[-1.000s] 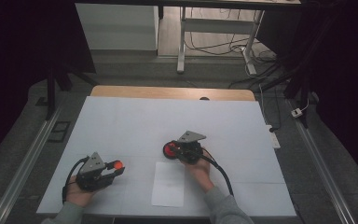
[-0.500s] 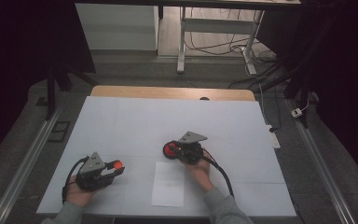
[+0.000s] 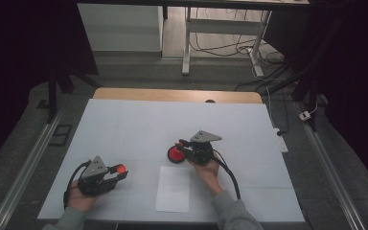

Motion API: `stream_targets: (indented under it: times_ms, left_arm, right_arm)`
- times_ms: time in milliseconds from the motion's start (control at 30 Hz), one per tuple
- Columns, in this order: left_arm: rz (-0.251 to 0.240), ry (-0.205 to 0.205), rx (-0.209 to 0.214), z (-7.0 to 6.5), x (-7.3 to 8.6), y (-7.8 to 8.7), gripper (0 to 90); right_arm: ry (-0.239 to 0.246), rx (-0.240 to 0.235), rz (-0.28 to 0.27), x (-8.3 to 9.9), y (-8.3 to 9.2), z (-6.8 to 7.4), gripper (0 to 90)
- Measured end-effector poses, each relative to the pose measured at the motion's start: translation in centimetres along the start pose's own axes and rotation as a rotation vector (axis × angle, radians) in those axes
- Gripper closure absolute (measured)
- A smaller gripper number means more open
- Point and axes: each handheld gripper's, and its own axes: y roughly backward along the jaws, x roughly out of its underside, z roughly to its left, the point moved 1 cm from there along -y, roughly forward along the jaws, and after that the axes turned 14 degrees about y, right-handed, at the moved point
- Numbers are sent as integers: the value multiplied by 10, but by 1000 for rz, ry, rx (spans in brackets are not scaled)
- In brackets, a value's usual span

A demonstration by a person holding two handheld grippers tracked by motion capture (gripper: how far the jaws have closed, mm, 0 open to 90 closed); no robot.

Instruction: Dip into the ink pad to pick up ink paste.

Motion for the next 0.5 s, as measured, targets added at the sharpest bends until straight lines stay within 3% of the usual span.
stream_targets:
  times_ms: [500]
  left_arm:
    - [3, -1, 0, 1, 0, 0, 645]
  right_arm:
    - [30, -15, 59, 6, -9, 3, 725]
